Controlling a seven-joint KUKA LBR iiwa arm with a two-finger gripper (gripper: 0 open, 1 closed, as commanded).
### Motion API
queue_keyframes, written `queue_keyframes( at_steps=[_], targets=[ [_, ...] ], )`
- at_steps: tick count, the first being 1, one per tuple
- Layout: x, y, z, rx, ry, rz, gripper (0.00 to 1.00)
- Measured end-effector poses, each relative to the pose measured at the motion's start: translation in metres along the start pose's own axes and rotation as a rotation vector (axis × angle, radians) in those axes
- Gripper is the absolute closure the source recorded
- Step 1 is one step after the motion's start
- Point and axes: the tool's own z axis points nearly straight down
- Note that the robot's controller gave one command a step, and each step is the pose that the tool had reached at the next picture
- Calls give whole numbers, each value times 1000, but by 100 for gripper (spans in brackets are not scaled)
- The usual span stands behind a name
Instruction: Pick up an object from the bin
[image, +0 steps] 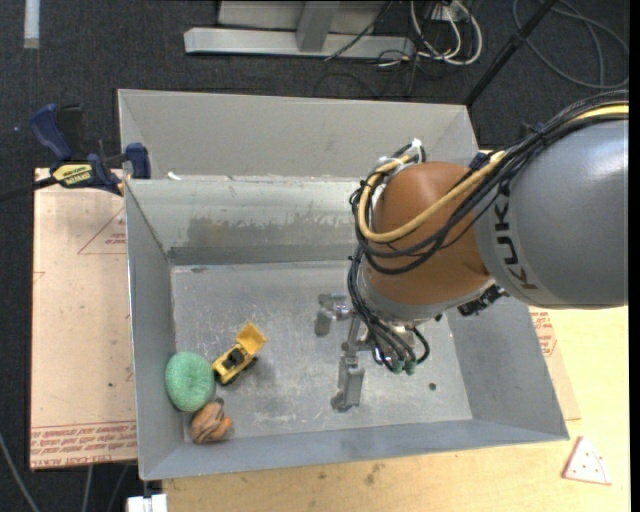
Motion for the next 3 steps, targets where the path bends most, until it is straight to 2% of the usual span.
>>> queue_keyframes(
  at_steps=[1, 2, 3],
  targets=[
    [-2, 0, -4, -1, -8, 3, 0],
    [-36, 49, 40, -2, -20, -42, 0],
    [-61, 43, 109, -3, -14, -165, 0]
  ],
)
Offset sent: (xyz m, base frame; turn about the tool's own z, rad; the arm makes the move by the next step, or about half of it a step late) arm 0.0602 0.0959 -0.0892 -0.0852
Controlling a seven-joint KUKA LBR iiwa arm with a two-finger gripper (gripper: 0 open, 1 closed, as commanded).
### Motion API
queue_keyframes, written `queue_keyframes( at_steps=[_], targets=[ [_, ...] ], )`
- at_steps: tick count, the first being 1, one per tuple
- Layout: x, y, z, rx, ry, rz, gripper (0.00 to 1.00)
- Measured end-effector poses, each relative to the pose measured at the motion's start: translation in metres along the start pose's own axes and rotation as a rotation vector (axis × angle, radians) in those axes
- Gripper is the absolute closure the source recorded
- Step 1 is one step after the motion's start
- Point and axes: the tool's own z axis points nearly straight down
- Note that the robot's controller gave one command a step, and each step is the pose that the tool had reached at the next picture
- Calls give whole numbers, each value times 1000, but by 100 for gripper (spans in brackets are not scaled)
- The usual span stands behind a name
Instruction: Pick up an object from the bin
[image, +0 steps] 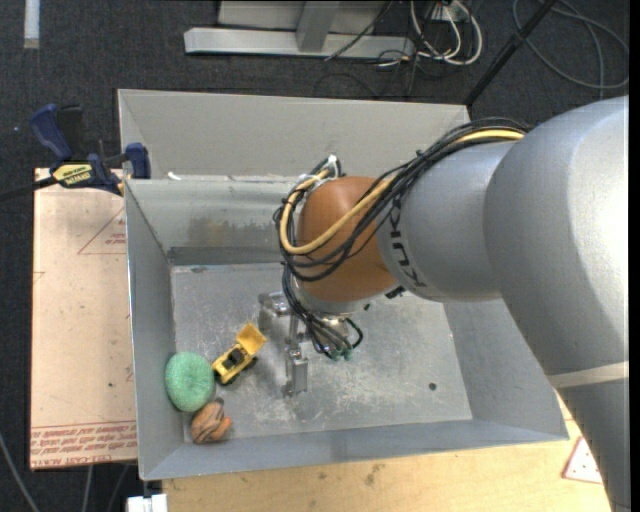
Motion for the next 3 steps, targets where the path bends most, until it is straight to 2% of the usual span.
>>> queue_keyframes(
  at_steps=[1, 2, 3],
  targets=[
    [-9, 28, 10, 6, 5, 138, 0],
    [-11, 63, 9, -1, 2, 179, 0],
    [-23, 62, 9, 1, 3, -178, 100]
  ],
)
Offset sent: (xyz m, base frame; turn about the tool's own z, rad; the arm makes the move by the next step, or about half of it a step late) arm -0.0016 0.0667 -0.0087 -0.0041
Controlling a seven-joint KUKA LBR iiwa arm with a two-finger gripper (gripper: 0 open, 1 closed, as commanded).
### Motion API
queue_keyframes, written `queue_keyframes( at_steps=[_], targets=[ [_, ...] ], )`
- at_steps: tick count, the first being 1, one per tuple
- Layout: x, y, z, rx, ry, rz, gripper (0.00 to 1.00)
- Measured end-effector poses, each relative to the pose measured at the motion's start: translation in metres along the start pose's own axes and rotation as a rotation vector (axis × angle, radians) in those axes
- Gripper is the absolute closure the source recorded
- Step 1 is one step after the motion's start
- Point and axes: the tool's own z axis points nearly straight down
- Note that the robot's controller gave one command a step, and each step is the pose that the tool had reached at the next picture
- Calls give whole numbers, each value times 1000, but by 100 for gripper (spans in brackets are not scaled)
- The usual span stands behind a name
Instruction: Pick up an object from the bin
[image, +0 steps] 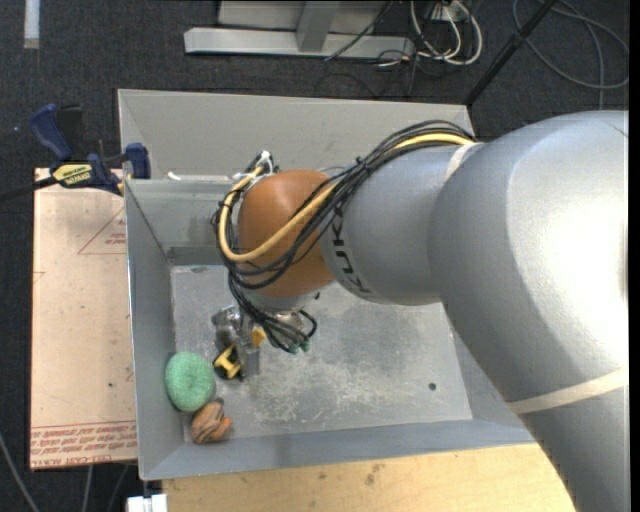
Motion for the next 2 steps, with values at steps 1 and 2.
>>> queue_keyframes(
  at_steps=[1, 2],
  targets=[
    [0, 0, 0, 0, 0, 0, 0],
    [0, 0, 0, 0, 0, 0, 100]
  ],
)
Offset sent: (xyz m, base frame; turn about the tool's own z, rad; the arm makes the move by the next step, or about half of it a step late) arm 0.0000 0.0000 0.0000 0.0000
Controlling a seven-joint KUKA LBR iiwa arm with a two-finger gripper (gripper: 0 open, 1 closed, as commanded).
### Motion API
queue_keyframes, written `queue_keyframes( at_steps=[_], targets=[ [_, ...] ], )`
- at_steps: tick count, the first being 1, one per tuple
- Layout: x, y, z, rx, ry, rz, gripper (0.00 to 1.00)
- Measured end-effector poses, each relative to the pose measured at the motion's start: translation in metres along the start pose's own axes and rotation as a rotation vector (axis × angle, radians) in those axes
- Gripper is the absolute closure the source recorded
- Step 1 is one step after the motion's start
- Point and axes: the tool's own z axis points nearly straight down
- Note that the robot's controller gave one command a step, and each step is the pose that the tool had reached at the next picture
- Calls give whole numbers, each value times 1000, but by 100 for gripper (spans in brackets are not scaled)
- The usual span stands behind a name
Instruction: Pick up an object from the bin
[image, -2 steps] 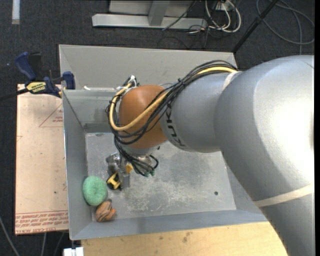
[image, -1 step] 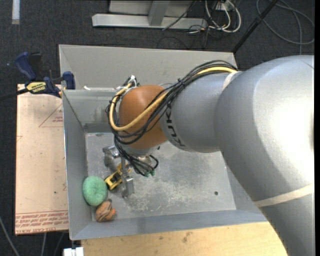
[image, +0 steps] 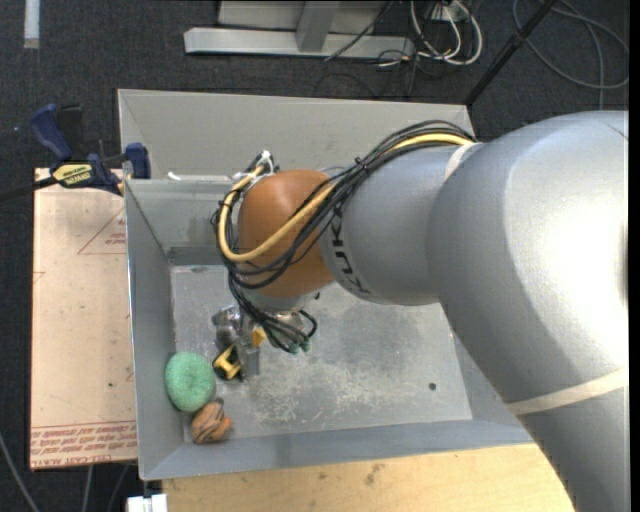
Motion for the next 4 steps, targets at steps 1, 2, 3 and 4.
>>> queue_keyframes(
  at_steps=[1, 2, 3, 4],
  targets=[
    [0, 0, 0, 0, 0, 0, 100],
    [-38, 1, -118, 1, -1, 15, 100],
    [-37, 0, -118, 1, -1, 16, 100],
    [-39, -2, -156, 1, 7, 15, 100]
  ],
)
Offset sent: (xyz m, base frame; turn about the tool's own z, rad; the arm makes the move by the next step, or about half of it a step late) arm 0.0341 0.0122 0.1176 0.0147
